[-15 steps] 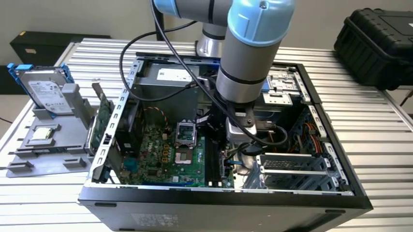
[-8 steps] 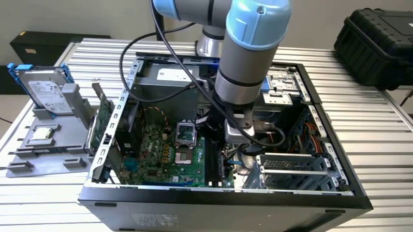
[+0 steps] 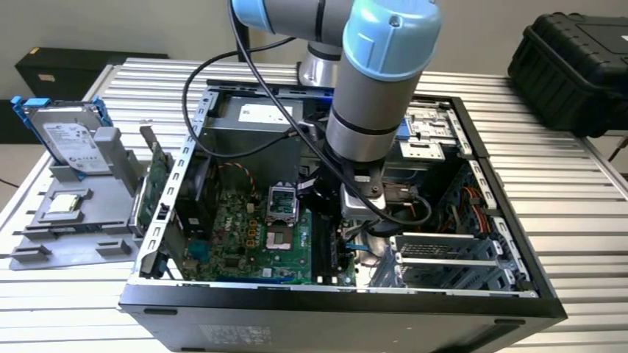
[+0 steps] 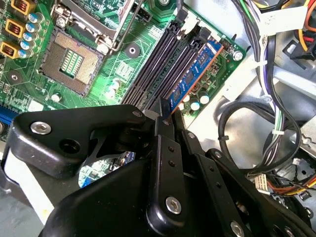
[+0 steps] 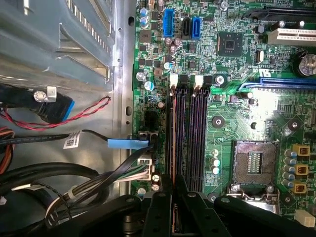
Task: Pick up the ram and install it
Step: 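Insert the ram into the slot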
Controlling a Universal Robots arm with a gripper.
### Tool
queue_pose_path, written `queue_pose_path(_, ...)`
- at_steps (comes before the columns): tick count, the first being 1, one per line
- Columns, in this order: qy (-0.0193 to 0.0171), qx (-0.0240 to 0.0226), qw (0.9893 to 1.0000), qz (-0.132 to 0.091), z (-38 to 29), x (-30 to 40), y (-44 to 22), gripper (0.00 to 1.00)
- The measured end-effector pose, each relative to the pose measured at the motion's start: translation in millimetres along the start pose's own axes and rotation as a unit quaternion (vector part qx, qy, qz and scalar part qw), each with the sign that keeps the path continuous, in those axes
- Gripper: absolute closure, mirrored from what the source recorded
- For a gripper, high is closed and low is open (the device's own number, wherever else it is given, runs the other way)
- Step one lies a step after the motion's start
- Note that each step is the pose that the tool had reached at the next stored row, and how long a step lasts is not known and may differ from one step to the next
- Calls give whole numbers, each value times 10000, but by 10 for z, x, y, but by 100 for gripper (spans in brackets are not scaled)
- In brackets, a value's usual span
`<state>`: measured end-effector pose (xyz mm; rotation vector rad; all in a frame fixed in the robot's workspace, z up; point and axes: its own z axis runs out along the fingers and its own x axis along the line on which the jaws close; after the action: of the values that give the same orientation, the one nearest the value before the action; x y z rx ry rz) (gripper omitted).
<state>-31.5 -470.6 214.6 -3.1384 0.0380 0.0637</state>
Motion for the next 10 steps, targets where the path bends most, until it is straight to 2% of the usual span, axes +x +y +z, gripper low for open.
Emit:
queue_pose_path(5,1,4,10000,0,2,0,1,100)
queue_pose_path(10,0,3,10000,0,-46,-2,2,100)
